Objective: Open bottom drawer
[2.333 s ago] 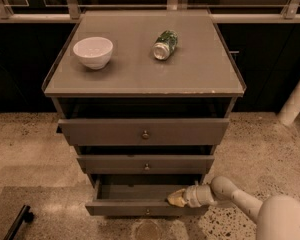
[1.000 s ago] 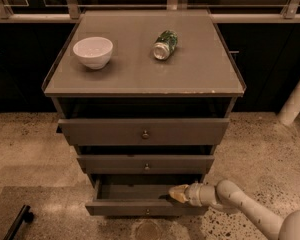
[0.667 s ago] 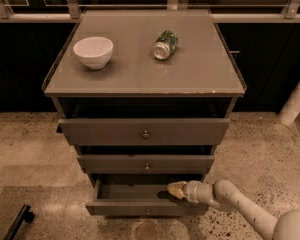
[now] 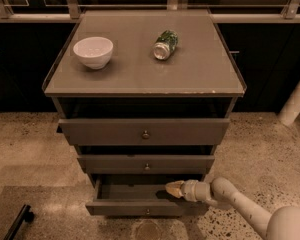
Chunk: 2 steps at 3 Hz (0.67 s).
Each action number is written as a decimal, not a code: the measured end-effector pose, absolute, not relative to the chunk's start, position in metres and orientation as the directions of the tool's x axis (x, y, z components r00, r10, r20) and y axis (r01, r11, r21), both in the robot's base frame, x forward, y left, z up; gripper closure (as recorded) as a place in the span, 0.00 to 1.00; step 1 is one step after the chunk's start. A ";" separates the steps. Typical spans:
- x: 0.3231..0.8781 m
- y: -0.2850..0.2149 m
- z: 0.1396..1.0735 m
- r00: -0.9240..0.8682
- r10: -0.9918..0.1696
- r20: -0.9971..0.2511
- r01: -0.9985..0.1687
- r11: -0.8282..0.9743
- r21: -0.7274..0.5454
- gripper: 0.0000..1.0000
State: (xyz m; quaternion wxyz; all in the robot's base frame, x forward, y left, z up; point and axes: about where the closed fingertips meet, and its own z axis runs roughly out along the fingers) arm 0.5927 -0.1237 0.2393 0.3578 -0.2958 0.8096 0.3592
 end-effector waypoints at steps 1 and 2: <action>0.600 -0.105 0.225 -0.575 -0.254 -0.778 -0.751 0.541 0.379 1.00; 0.605 -0.090 0.214 -0.568 -0.279 -0.774 -0.771 0.508 0.383 1.00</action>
Offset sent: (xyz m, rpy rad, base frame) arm 0.0209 0.0450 -0.0361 -0.0178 0.0294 0.1294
